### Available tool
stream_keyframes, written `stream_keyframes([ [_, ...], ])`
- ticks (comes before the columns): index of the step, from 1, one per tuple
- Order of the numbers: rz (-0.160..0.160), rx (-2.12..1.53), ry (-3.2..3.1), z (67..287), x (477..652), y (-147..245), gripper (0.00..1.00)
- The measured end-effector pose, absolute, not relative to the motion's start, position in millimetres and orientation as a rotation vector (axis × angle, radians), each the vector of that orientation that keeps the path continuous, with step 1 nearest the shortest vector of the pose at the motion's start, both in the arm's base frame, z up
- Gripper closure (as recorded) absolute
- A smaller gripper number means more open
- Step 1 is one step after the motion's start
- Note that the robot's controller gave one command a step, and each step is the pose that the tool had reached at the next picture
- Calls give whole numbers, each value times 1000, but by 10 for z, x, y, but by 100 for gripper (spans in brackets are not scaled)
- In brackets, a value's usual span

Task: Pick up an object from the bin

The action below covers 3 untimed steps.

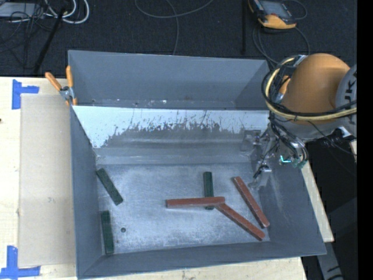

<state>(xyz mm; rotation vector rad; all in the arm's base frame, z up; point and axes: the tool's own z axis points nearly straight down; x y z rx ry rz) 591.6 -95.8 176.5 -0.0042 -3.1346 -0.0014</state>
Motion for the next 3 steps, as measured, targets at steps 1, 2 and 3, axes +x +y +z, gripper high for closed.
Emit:
stream_keyframes([
  [1,-4,463,-3104,1348,5648,-576,0],
  [2,0,100,-3141,698,5001,-360,0],
  [3,0,106,-3148,722,5030,-354,100],
])
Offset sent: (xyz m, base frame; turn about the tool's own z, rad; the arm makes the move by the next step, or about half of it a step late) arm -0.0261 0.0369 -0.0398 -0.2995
